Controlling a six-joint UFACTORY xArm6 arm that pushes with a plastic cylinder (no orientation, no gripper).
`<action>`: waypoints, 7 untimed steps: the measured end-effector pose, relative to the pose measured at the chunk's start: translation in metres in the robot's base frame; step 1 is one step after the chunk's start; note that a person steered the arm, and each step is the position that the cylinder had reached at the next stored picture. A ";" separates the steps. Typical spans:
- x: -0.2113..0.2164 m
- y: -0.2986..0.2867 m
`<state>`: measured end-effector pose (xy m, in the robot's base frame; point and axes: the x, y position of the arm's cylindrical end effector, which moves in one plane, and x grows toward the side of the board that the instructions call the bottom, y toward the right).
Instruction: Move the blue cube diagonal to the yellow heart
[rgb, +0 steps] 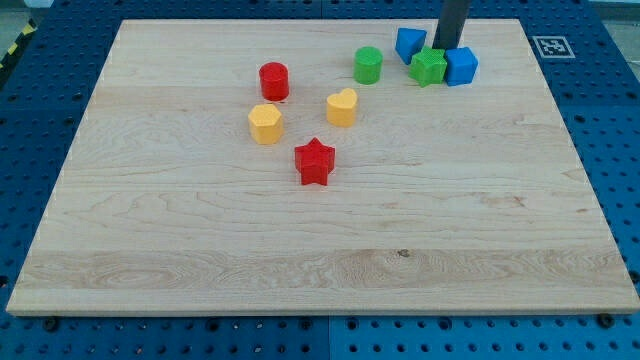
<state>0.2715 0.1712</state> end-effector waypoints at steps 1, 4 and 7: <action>0.007 0.006; 0.032 0.042; 0.070 0.039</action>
<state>0.3414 0.2105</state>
